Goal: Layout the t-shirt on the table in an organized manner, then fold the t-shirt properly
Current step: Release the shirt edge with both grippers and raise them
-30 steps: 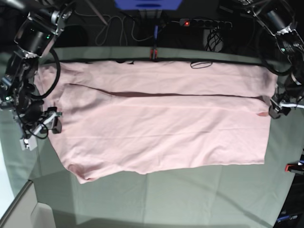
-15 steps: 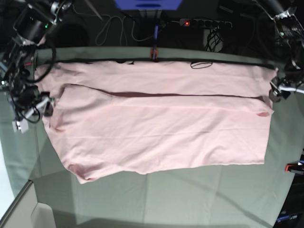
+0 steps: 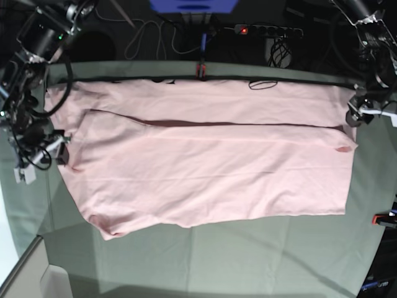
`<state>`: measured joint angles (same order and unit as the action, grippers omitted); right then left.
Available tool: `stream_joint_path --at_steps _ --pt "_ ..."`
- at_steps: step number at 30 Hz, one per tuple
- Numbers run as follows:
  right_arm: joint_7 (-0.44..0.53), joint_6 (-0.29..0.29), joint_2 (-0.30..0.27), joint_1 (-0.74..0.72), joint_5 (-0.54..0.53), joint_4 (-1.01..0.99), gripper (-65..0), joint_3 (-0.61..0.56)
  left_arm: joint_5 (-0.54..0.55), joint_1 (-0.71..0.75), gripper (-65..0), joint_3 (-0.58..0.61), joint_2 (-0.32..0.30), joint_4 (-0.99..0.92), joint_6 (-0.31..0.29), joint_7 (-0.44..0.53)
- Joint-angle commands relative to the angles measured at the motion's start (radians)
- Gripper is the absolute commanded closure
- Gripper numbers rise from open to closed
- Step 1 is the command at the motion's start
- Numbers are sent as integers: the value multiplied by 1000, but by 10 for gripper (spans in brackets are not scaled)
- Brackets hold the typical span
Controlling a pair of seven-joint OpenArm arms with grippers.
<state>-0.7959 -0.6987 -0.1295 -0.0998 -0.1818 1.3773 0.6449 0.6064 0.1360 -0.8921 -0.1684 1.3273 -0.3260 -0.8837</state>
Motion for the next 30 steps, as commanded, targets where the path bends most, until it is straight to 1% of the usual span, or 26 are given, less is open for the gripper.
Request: stream_joint_path --at_steps 1,6,7,10,12,14,16,18,21,25,30 --pt "16 1 -11 -28 -8 -13 -312 2 16 -3 -385 1 -13 2 -6 30" --pt "20 1 -22 -122 0 -149 -315 0 11 -17 -385 4 -12 -32 -6 79" --pt "31 1 -34 -140 0 -181 -316 0 11 -25 -385 4 -12 -47 -6 87" --pt "94 1 -66 -176 0 -293 -316 5 11 -40 -384 1 -23 -93 -6 91" --pt "145 1 -98 -176 0 -335 -317 10 11 -39 -384 0 -38 -102 -6 91" --pt "192 1 -117 -162 -2 -349 -317 10 11 -35 -384 0 -50 -105 -6 91" --pt "243 1 -120 -139 -9 -344 -317 11 17 -34 -384 -2 -56 -105 -6 90" --pt "261 1 -131 -114 -9 -313 -317 20 19 -31 -384 -3 -56 -99 -6 82" --pt "258 1 -126 -74 -9 -240 -318 92 20 -8 -387 -3 -56 -82 -6 82" --pt "258 1 -81 -25 -6 -120 -319 183 20 40 -389 -3 -47 -15 -6 82" --pt "264 1 -39 62 -9 6 -319 195 20 52 -389 -3 -47 -7 -6 91"
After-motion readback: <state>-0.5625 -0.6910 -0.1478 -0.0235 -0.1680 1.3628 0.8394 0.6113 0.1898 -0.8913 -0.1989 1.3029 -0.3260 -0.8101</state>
